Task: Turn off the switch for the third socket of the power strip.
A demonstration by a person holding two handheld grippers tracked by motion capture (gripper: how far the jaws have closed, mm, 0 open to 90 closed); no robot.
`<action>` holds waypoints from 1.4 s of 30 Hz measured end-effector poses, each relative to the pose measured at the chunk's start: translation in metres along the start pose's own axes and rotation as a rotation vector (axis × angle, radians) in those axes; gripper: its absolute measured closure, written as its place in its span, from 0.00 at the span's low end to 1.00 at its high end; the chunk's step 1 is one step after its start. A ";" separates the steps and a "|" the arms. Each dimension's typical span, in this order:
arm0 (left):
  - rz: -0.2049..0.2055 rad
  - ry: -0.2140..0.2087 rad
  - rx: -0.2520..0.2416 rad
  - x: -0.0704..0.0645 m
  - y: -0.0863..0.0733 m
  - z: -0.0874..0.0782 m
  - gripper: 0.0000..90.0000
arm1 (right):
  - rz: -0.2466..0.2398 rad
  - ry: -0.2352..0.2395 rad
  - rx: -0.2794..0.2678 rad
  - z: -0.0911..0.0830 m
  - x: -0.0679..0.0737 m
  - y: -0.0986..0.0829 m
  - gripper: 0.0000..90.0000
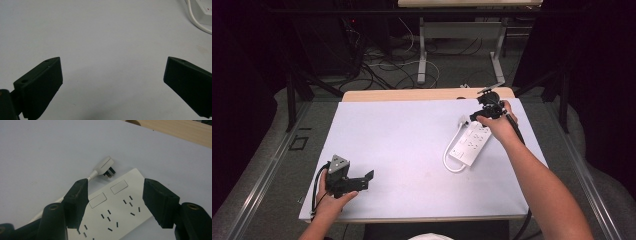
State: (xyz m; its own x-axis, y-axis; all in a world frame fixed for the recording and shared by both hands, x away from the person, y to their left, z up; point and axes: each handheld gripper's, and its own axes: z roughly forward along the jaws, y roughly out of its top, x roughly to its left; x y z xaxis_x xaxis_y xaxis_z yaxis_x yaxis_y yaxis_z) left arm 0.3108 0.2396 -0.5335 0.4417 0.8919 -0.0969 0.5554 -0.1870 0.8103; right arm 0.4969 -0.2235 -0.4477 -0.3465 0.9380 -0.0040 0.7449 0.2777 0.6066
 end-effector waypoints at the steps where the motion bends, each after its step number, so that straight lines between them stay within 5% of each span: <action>1: 0.000 0.000 0.000 0.000 0.000 0.000 0.02 | 0.005 -0.005 0.007 0.003 0.000 0.000 0.41; 17: 0.011 0.002 0.003 0.001 0.000 0.000 0.03 | 0.016 -0.027 0.070 0.026 0.003 -0.001 0.46; 42: -0.002 -0.002 0.004 0.000 -0.001 0.001 0.03 | 0.101 -0.045 0.094 0.047 -0.012 0.003 0.77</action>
State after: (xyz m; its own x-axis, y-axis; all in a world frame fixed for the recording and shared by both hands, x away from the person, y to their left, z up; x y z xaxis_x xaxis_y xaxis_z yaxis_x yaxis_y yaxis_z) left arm 0.3112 0.2395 -0.5349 0.4415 0.8917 -0.0998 0.5591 -0.1865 0.8079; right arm 0.5304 -0.2236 -0.4834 -0.2430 0.9699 0.0167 0.8255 0.1977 0.5286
